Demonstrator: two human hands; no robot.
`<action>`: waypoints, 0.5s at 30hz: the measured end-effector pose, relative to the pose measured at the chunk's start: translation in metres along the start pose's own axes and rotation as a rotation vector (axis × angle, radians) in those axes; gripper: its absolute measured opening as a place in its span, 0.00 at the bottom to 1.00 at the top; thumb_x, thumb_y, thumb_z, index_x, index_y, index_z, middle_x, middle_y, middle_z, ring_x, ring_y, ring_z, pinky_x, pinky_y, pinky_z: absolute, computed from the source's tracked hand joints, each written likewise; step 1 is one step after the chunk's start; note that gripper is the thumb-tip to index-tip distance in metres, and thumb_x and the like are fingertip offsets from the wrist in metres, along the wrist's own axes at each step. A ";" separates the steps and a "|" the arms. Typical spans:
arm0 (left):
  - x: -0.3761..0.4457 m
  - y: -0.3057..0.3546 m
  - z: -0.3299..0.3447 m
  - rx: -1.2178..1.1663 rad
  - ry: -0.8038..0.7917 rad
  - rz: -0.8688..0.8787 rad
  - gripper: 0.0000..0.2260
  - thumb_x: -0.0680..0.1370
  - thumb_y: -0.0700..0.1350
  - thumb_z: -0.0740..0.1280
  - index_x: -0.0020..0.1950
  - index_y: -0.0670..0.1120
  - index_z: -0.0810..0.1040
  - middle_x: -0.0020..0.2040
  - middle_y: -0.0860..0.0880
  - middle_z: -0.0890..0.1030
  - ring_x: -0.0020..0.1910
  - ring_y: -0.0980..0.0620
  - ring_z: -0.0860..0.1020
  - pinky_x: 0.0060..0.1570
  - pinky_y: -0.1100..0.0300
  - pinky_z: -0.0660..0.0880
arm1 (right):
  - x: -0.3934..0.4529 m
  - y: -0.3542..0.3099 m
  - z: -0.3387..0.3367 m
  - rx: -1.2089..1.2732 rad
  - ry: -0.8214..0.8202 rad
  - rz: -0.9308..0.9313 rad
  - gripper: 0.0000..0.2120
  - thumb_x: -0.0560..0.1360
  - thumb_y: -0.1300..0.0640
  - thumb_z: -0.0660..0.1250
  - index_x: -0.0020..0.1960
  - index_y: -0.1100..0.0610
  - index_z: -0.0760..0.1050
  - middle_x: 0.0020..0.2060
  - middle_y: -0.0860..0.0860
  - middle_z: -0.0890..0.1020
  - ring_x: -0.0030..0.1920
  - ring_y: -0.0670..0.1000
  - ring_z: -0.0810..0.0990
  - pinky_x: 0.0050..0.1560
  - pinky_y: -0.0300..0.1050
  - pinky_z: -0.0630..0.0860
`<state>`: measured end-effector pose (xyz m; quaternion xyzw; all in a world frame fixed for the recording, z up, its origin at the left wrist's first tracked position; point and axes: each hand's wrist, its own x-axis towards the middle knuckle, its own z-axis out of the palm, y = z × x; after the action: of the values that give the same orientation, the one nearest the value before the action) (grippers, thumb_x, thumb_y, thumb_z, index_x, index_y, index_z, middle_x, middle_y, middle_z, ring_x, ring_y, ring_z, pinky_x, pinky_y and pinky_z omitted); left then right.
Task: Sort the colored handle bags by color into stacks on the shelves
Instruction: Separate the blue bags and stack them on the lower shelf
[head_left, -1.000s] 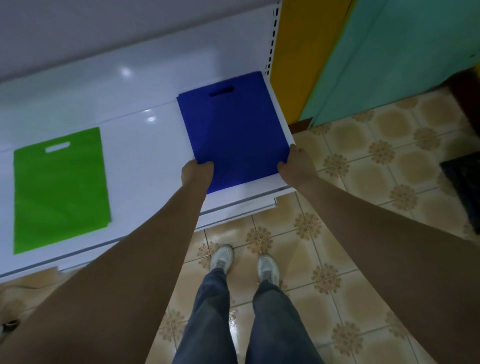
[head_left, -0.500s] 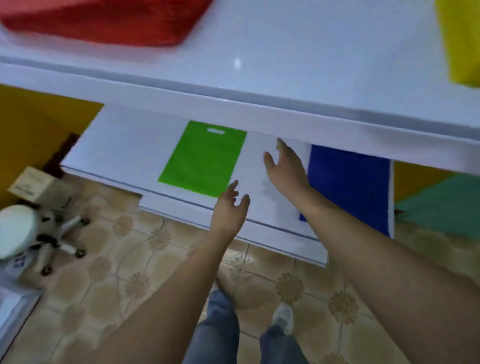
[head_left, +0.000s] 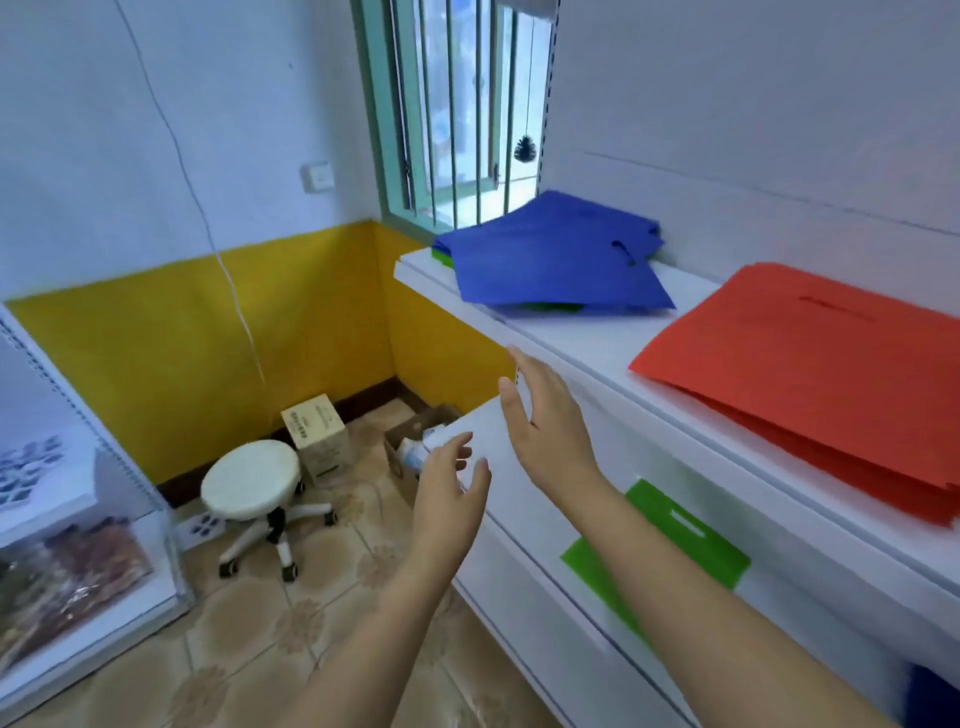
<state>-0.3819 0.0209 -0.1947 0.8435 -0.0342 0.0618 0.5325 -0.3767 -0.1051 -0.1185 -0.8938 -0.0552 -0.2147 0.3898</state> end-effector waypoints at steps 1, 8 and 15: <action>0.016 0.005 -0.011 -0.016 0.054 0.035 0.16 0.80 0.50 0.63 0.69 0.54 0.71 0.59 0.56 0.75 0.56 0.59 0.74 0.54 0.59 0.76 | 0.012 -0.011 0.003 -0.005 0.039 -0.047 0.22 0.83 0.45 0.52 0.75 0.49 0.61 0.72 0.44 0.68 0.71 0.41 0.64 0.70 0.37 0.62; 0.134 0.070 -0.052 -0.081 0.182 0.262 0.12 0.80 0.47 0.64 0.63 0.51 0.75 0.56 0.53 0.74 0.55 0.56 0.74 0.54 0.54 0.77 | 0.105 0.003 -0.025 -0.115 0.371 0.106 0.22 0.81 0.50 0.59 0.73 0.55 0.65 0.70 0.50 0.70 0.71 0.49 0.65 0.68 0.39 0.62; 0.288 0.121 -0.035 0.238 0.027 0.450 0.19 0.78 0.52 0.68 0.67 0.50 0.73 0.63 0.49 0.74 0.64 0.49 0.70 0.63 0.54 0.70 | 0.214 0.071 -0.102 -0.556 0.088 0.540 0.32 0.77 0.43 0.64 0.75 0.56 0.60 0.69 0.58 0.69 0.66 0.62 0.70 0.62 0.56 0.72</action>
<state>-0.1139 0.0032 -0.0309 0.8705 -0.2065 0.1938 0.4025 -0.1997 -0.2421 -0.0130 -0.9377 0.2590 -0.1492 0.1773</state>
